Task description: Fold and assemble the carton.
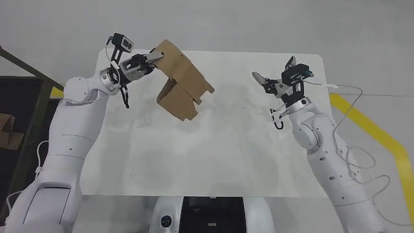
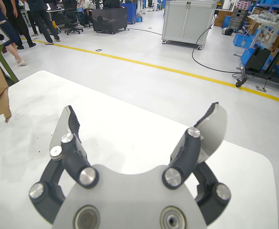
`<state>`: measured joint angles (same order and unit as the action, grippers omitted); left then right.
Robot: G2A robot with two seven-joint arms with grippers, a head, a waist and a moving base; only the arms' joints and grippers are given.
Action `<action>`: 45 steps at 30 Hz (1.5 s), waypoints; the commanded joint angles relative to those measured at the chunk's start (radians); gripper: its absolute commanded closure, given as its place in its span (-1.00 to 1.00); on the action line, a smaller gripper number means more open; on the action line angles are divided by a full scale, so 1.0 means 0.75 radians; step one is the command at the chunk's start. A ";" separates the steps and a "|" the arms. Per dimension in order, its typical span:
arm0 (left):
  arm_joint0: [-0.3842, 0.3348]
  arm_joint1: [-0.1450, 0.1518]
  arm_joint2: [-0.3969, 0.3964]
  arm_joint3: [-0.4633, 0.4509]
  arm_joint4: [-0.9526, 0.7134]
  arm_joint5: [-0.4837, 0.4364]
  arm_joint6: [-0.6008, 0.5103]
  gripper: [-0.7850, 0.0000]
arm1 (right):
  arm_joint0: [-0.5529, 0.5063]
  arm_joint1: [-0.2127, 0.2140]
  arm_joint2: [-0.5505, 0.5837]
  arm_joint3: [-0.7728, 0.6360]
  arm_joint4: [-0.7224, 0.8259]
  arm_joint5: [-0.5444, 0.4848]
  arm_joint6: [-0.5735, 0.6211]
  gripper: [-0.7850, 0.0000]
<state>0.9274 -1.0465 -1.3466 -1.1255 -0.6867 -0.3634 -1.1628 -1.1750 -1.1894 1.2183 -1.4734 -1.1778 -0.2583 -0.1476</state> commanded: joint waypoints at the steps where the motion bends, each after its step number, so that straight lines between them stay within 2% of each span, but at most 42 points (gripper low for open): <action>1: 0.000 0.000 0.000 0.001 0.000 0.002 -0.002 1.00 | 0.000 0.000 0.000 0.000 0.000 0.000 0.000 -1.00; 11: 0.000 0.000 0.000 0.001 0.000 0.002 -0.002 1.00 | -0.008 -0.002 0.001 0.000 0.048 -0.022 0.023 -1.00; 14: 0.029 0.002 -0.013 -0.013 0.010 0.019 0.065 1.00 | 0.010 -0.005 0.004 0.026 0.286 -0.201 0.162 -1.00; 19: 0.039 0.006 -0.025 -0.003 0.031 0.025 0.063 1.00 | 0.067 -0.010 -0.014 0.086 0.699 -0.454 0.440 -1.00; 23: 0.016 0.001 -0.002 0.046 0.016 0.056 0.003 1.00 | 0.121 -0.016 -0.076 0.124 1.050 -0.562 0.714 -1.00; 28: -0.023 -0.015 0.046 0.127 -0.051 0.084 -0.069 1.00 | 0.164 -0.034 -0.181 0.133 1.371 -0.550 0.932 -1.00; 32: -0.045 -0.027 0.075 0.154 -0.093 0.085 -0.113 1.00 | 0.193 -0.048 -0.239 0.167 1.554 -0.505 1.015 -1.00; 45: -0.080 -0.050 0.128 0.157 -0.131 0.108 -0.173 1.00 | 0.195 -0.053 -0.251 0.172 1.588 -0.462 1.011 -1.00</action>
<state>0.8683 -1.0830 -1.2533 -1.0076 -0.7826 -0.2857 -1.2885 -1.0244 -1.2280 1.0343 -1.3414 -0.0030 -0.6131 0.6124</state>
